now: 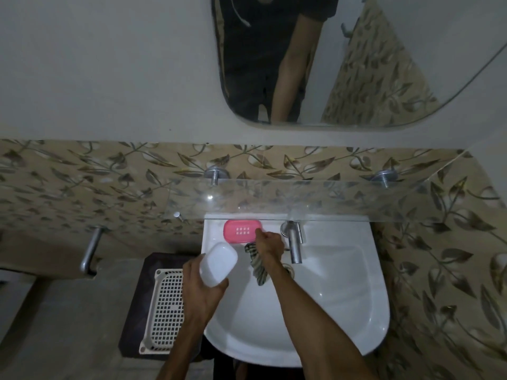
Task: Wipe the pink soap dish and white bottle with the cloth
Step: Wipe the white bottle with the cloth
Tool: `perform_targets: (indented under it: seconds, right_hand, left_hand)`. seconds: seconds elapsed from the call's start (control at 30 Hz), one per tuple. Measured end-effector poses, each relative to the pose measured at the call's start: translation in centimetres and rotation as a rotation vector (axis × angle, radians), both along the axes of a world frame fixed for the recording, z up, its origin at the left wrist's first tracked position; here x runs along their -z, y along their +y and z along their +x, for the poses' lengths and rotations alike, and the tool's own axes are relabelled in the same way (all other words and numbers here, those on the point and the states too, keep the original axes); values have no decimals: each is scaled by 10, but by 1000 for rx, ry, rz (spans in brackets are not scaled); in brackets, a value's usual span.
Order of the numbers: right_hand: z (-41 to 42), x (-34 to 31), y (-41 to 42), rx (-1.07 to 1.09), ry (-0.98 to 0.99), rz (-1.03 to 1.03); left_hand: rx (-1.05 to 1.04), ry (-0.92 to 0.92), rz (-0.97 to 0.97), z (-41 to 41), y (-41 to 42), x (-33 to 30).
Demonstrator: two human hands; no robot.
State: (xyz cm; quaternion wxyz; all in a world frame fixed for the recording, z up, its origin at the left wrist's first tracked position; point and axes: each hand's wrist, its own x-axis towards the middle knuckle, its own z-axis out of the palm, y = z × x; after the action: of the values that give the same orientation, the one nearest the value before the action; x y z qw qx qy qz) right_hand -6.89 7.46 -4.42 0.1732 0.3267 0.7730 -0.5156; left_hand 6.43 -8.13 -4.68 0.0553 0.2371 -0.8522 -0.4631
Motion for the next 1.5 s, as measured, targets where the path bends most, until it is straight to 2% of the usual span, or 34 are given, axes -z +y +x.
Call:
perform_targets:
  seconds: [0.1, 0.27, 0.43, 0.57, 0.77, 0.9, 1.0, 1.07, 1.1, 1.27, 1.37, 1.5]
  right_hand:
    - [1, -3, 0, -29, 27, 7]
    - [21, -14, 8, 43, 136, 45]
    - [67, -32, 30, 151, 328, -95]
    - [91, -52, 44, 41, 435, -153]
    - [115, -71, 64, -137, 458, -162]
    - [126, -83, 73, -217, 449, -156]
    - [132, -95, 80, -251, 490, -144]
    - [133, -104, 86, -317, 562, -136]
    - [134, -109, 87, -370, 587, -142]
    - [138, -129, 91, -599, 734, -76]
    - [136, -136, 93, -671, 808, -74]
    - [142, -137, 93, -687, 838, -32]
  left_hand:
    - [6, -20, 33, 5, 6, -2]
    - [37, 9, 29, 2, 19, -7]
    - [122, 40, 14, 1, 34, -23]
    - [201, 65, 86, 4, 62, -45]
    - [285, 180, 198, 13, 96, -71]
    - [312, 138, 549, 19, 110, -81]
    - [116, 31, 1147, 21, 110, -94]
    - [7, -108, 1538, 21, 103, -104]
    - [8, -184, 1600, 20, 102, -109]
    - [110, -379, 1551, 18, 110, -123]
    - [151, -411, 1610, 20, 108, -128]
    - [124, -382, 1591, 20, 109, -130]
